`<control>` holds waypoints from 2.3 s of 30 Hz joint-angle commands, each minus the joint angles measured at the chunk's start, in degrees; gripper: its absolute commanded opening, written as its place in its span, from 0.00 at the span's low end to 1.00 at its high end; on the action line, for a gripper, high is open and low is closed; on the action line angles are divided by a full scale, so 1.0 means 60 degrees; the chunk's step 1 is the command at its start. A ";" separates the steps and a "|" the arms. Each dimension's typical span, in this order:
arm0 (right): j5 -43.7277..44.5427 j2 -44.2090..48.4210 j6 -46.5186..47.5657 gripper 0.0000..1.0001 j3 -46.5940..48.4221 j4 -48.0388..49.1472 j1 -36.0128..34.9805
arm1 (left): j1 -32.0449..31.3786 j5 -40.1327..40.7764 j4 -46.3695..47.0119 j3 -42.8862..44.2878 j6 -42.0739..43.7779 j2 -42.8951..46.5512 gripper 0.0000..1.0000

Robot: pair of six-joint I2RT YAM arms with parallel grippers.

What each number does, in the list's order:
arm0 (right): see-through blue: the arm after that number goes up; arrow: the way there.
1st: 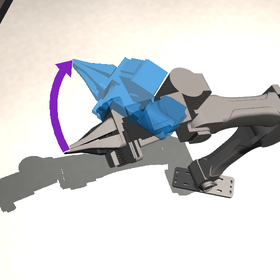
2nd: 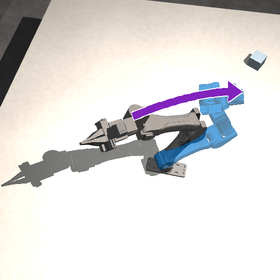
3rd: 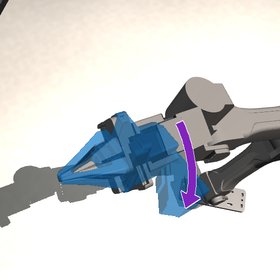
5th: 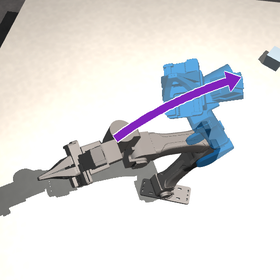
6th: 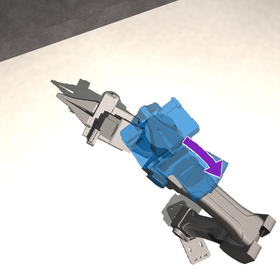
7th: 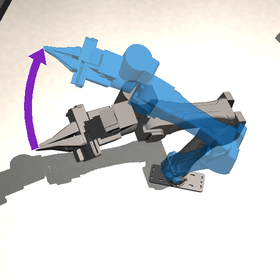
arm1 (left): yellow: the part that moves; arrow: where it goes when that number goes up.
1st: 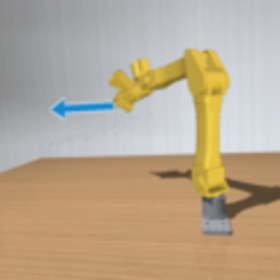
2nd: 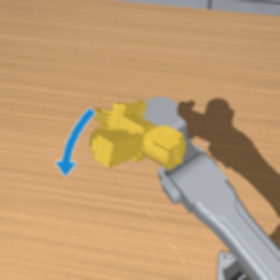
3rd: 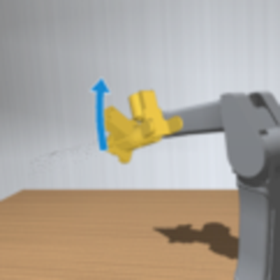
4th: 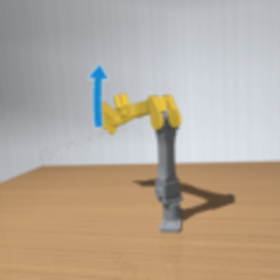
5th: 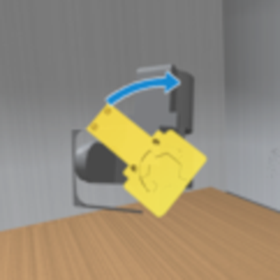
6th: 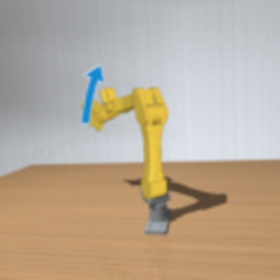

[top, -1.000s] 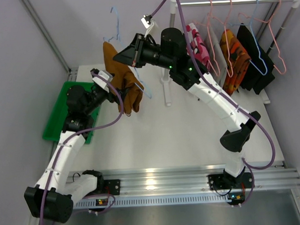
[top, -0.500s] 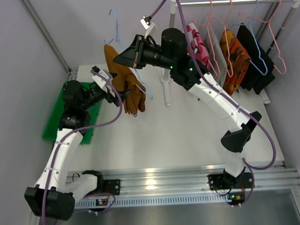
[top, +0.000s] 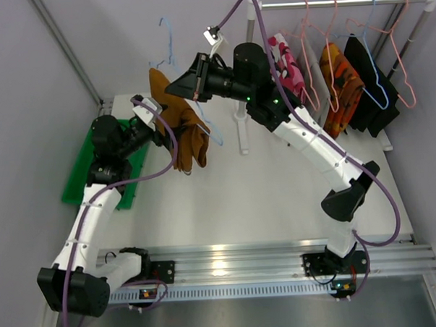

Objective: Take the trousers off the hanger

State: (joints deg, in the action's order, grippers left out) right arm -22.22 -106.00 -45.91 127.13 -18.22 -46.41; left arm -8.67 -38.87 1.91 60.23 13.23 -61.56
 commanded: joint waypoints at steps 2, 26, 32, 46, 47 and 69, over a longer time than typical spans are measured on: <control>-0.0267 0.0967 -0.0536 0.00 0.0272 0.2552 0.0016 | 0.0097 0.1058 0.1467 0.0055 -0.0577 -0.0213 0.83; 0.0201 0.1435 -0.0010 0.00 -0.0826 0.2114 0.0367 | -0.0094 0.0692 0.1132 0.1182 -0.1620 -0.0068 0.00; 0.0539 0.1743 0.0430 0.00 -0.1997 0.1791 0.0835 | -0.0079 0.0985 0.0839 0.1768 -0.1927 0.0460 0.00; 0.1666 0.1567 0.1807 0.00 -0.3668 0.0869 0.0983 | -0.0079 0.1498 0.0458 0.3687 -0.3581 0.0475 0.00; 0.1754 0.1553 0.1822 0.00 -0.3756 0.0854 0.0968 | -0.0079 0.1527 0.0472 0.3804 -0.3655 0.0460 0.00; 0.2121 0.1479 0.3140 0.00 -0.5544 0.0956 0.0558 | -0.0079 0.7558 0.0399 0.7101 -0.1814 -0.0082 0.00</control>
State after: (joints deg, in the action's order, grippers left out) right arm -10.15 -98.00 -29.21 94.08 -14.76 -42.26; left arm -9.28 -6.63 -4.82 99.13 -4.23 -62.89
